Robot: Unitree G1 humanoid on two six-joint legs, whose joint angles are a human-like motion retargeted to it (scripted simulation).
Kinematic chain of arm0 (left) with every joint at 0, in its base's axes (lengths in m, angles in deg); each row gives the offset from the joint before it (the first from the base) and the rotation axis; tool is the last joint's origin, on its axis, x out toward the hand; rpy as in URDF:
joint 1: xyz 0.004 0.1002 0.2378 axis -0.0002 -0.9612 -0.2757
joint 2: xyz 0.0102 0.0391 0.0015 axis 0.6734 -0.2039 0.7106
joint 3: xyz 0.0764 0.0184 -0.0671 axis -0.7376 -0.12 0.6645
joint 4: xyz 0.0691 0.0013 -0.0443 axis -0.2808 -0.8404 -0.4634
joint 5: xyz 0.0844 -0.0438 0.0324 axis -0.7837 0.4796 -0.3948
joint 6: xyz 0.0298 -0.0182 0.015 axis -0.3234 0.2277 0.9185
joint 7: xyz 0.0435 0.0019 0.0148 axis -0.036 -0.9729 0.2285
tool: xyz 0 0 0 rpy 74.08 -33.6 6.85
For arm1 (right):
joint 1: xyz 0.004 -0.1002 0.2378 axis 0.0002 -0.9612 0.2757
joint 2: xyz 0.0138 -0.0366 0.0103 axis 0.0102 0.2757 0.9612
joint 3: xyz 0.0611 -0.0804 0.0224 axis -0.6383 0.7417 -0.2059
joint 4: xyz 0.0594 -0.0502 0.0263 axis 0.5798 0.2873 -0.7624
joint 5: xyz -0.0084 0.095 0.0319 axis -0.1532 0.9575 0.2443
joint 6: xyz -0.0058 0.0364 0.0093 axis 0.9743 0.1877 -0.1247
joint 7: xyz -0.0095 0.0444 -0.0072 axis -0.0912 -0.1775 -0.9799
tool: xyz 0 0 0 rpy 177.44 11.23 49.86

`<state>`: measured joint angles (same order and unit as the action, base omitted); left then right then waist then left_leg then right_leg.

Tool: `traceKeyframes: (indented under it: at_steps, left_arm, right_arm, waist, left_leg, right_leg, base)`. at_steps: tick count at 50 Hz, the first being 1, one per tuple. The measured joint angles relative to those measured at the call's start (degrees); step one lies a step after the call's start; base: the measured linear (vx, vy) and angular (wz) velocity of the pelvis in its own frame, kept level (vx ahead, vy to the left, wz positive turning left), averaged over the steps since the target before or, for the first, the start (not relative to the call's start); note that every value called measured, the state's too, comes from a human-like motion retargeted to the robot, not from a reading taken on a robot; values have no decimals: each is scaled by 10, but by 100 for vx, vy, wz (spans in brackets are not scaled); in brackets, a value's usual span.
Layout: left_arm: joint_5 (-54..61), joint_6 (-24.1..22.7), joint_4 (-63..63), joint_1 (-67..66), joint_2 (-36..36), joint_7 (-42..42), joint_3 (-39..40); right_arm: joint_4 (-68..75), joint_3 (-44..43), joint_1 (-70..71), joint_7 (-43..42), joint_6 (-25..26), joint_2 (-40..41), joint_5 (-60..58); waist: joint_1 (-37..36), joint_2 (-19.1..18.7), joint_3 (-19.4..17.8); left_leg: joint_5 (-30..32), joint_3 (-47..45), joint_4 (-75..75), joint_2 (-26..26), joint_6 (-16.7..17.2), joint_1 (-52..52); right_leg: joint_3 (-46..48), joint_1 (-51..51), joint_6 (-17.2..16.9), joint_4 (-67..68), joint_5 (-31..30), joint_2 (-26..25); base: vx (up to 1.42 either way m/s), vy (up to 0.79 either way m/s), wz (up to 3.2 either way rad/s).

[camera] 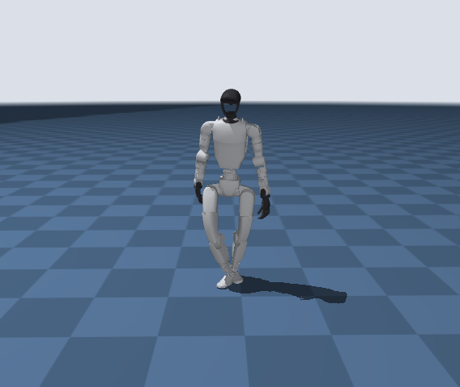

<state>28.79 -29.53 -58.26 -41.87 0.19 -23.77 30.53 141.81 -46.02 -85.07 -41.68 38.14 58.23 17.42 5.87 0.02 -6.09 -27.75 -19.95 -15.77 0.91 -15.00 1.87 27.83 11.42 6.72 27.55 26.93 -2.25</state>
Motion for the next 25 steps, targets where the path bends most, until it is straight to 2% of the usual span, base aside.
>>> traceKeyframes:
  at_steps: [2, 5, 7, 8, 10, 11, 13, 15, 16, 17, 18, 20, 22, 23, 25]
  left_arm:
    - [-13, 20, -12, -1, -11, -9, 11]
    - [-18, 49, -31, -4, -34, -19, 23]
    - [-12, 45, -42, -11, -46, -35, 31]
    - [-13, 40, -47, -15, -49, -41, 34]
    - [-11, 26, -58, -29, -52, -25, 48]
    - [0, 16, -64, -39, -53, 8, 58]
    - [27, -7, -90, -57, -54, 128, 69]
    - [47, -32, -126, -70, -50, 260, 75]
    - [45, -45, -138, -76, -52, 279, 74]
    - [40, -52, -148, -81, -52, 285, 76]
    - [31, -50, -155, -86, -51, 267, 83]
    - [19, -19, -164, -93, -46, 198, 91]
    - [11, 25, -170, -97, -42, 117, 90]
    - [4, 37, -171, -101, -42, 92, 92]
    - [-13, 43, -171, -112, -42, 69, 101]
  right_arm:
    - [24, 1, 5, -8, -3, -2, 18]
    - [44, -3, 4, -32, -14, 2, 44]
    - [41, 0, 6, -51, -28, 5, 49]
    - [37, -1, 8, -63, -33, 9, 47]
    - [24, 4, 13, -91, -37, 15, 43]
    - [16, 13, 17, -102, -39, 14, 40]
    - [-3, 26, 25, -117, -43, 15, 35]
    - [-27, 36, 32, -117, -46, 20, 24]
    - [-40, 40, 36, -110, -48, 20, 18]
    - [-55, 45, 40, -100, -50, 20, 11]
    - [-71, 52, 46, -86, -52, 20, 4]
    - [-102, 64, 60, -54, -51, 21, -7]
    - [-129, 73, 76, -29, -51, 18, -13]
    - [-143, 78, 83, -19, -50, 17, -17]
    - [-169, 86, 89, -4, -50, 22, -31]
  waist:
    - [-17, 23, -9]
    - [-52, 41, -24]
    - [-63, 43, -33]
    - [-43, 34, -31]
    - [-16, 8, -22]
    - [-44, 11, -20]
    - [-93, 19, -14]
    - [-115, 21, -6]
    - [-105, 15, 2]
    - [-99, 8, 8]
    - [-99, -3, 10]
    - [-103, -28, 6]
    - [-106, -48, 3]
    - [-105, -54, 3]
    - [-101, -63, 13]
  left_leg:
    - [35, -10, -50, 10, 0, 2]
    - [117, -18, -177, -7, 0, -27]
    - [168, -12, -285, -30, 0, -67]
    - [180, 21, -352, -52, 0, -103]
    - [157, 67, -455, -85, 0, -170]
    - [143, 30, -460, -98, 0, -172]
    - [134, -39, -432, -111, 0, -175]
    - [153, -75, -345, -88, 0, -187]
    - [191, -64, -267, -55, 0, -198]
    - [233, -47, -190, -31, 15, -205]
    - [280, -15, -118, -21, 62, -202]
    - [329, 43, -13, -26, 140, -185]
    - [354, 66, 16, -38, 134, -173]
    - [377, 68, 16, -41, 115, -167]
    - [456, -24, 17, -60, 73, -157]
  right_leg:
    - [-105, -12, 5, -24, -16, -32]
    - [-79, -55, 37, -59, -57, -5]
    - [-91, -84, 44, -97, -91, -7]
    - [-58, -98, 43, -121, -103, -8]
    - [4, -124, 52, -170, -124, -31]
    - [-25, -130, 60, -178, -134, -33]
    - [-70, -137, 59, -185, -153, -25]
    - [-73, -138, 45, -184, -169, -7]
    - [-60, -128, 31, -177, -175, 7]
    - [-54, -118, 21, -166, -179, 13]
    - [-61, -111, 18, -147, -179, 4]
    - [-65, -110, 15, -111, -177, -21]
    - [-67, -103, 5, -57, -167, -32]
    - [-74, -95, 0, -24, -151, -36]
    - [-63, -93, -3, 18, -111, -35]
  base:
    - [38, -34, -33]
    - [37, -24, 2]
    - [26, -1, 85]
    - [20, 14, 203]
    - [26, 2, 139]
    - [37, -9, -88]
    - [27, 22, -162]
    - [2, 63, -23]
    - [-1, 71, 74]
    - [6, 55, 76]
    - [17, 29, 16]
    - [29, 12, -34]
    - [28, 15, -38]
    - [34, 17, -42]
    - [40, 16, -44]
